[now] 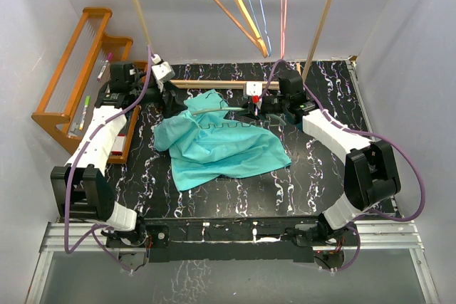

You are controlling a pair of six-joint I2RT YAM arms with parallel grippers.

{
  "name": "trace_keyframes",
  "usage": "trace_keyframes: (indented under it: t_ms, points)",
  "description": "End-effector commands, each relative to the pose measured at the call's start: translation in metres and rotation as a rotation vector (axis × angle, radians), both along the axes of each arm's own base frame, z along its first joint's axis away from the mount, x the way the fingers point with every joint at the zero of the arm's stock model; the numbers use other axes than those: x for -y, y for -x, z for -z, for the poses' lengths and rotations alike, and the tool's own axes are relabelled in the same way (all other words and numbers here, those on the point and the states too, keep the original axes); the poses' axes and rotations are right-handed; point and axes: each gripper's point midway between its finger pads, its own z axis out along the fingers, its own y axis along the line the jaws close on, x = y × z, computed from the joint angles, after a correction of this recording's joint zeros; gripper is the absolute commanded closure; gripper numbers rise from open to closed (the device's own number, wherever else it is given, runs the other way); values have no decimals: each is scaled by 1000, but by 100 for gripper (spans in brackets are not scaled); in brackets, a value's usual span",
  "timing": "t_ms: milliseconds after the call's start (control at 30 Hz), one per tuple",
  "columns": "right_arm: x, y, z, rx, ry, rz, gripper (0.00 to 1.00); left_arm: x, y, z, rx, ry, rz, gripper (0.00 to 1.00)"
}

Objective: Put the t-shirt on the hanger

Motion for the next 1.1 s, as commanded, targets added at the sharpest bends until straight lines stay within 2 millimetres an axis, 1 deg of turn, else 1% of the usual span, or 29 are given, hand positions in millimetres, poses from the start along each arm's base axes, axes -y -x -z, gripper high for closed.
trace_keyframes:
  t_ms: [0, 167, 233, 300, 467, 633, 833, 967, 1067]
  points:
    - [-7, 0, -20, 63, -45, -35, 92, -7, 23, -7, 11, 18, 42, 30]
    - [-7, -1, -20, 65, -43, -30, 92, -11, 43, 9, -35, 2, 102, 40]
    - [-7, -1, -19, 64, -42, -30, 92, -11, 45, 14, -42, 0, 117, 45]
    - [-7, -1, -20, 63, -44, -30, 92, -11, 42, 17, -45, -2, 123, 48]
    - [-6, -1, -20, 62, -42, -26, 92, -10, 33, 24, -55, 4, 133, 50]
    - [-6, -2, -20, 65, -40, -20, 92, -7, 28, 30, -78, 14, 162, 56]
    - [-6, -2, -20, 62, -40, -21, 92, -7, 21, 36, -81, 15, 171, 59]
    - [-5, -2, -21, 66, -39, -18, 92, -6, 18, 33, -79, 27, 174, 68]
    - [-5, -3, -21, 65, -38, -17, 92, -5, 18, 31, -75, 32, 178, 77]
